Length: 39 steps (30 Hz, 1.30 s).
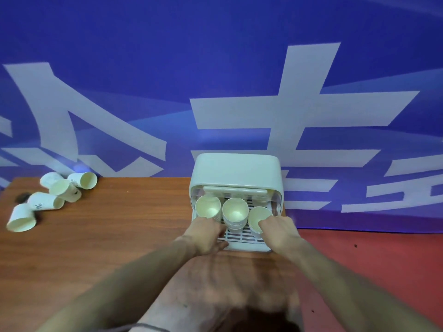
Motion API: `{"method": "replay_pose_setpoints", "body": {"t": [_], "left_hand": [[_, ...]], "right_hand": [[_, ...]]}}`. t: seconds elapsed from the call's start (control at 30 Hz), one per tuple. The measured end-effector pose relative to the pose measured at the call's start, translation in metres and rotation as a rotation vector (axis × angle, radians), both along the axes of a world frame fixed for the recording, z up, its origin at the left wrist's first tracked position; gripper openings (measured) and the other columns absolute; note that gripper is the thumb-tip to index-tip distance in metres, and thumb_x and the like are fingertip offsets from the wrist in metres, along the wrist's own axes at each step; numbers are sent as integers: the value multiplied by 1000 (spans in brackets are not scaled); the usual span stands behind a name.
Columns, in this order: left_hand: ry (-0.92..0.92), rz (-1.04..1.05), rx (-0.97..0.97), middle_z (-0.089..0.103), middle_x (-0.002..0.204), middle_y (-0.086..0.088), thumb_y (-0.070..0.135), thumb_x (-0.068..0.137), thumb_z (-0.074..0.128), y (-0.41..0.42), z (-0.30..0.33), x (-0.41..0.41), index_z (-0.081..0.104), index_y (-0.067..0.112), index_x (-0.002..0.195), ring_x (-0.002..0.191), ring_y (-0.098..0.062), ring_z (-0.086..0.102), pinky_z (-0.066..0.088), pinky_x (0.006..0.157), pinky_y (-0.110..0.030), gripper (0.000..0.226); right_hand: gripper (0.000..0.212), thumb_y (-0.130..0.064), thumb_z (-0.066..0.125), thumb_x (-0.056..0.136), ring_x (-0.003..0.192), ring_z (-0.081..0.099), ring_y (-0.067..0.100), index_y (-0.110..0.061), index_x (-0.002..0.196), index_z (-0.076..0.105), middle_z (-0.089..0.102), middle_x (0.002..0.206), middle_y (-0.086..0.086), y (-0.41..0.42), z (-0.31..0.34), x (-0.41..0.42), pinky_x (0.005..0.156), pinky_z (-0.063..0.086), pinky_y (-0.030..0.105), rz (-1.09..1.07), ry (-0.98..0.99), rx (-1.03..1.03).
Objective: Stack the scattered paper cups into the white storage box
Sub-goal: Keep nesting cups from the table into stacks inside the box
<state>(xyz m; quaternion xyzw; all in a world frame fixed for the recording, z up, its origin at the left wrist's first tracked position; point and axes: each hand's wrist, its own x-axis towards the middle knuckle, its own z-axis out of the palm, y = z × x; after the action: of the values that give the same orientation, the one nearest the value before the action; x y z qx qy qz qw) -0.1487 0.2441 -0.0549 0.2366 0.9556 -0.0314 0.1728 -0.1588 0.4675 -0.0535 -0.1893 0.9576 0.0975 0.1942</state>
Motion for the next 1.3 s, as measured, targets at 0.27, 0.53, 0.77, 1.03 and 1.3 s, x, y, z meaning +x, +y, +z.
{"method": "replay_pose_setpoints", "body": {"t": [0.27, 0.53, 0.77, 1.03, 1.3], "left_hand": [[-10, -8, -23, 69, 103, -2, 54, 91, 52, -17, 1, 2, 63, 22, 108, 97, -27, 64, 46, 76, -33, 37], [109, 1, -33, 70, 100, -3, 52, 91, 49, -49, 37, 10, 63, 23, 104, 93, -28, 65, 46, 74, -33, 35], [249, 96, -52, 70, 97, -3, 51, 92, 48, -110, 93, 11, 64, 23, 101, 90, -29, 65, 47, 74, -33, 34], [376, 312, -69, 69, 99, 0, 56, 90, 49, -222, 142, 23, 65, 24, 100, 92, -23, 64, 46, 70, -30, 36], [349, 540, -132, 66, 101, -2, 57, 91, 48, -341, 143, 73, 65, 23, 105, 93, -25, 63, 44, 69, -30, 40]], "right_hand": [[28, -35, 42, 98, 97, 63, 30, -15, 106, 59, 66, 105, 6, -5, 13, 5, 66, 33, 31, 9, 118, -88], [33, -33, 37, 97, 93, 64, 30, -13, 94, 63, 68, 100, 9, -47, 63, 14, 67, 38, 35, 115, 225, -91], [37, -40, 39, 97, 96, 63, 30, -16, 100, 66, 68, 103, 9, -105, 114, 12, 69, 35, 35, 185, 336, -127], [28, -37, 39, 95, 91, 62, 30, -16, 98, 58, 64, 97, 5, -203, 145, 3, 66, 40, 34, 219, 367, -239], [34, -43, 40, 94, 96, 62, 30, -17, 103, 61, 65, 102, 6, -328, 150, 6, 72, 43, 36, 351, 321, -259]]}}
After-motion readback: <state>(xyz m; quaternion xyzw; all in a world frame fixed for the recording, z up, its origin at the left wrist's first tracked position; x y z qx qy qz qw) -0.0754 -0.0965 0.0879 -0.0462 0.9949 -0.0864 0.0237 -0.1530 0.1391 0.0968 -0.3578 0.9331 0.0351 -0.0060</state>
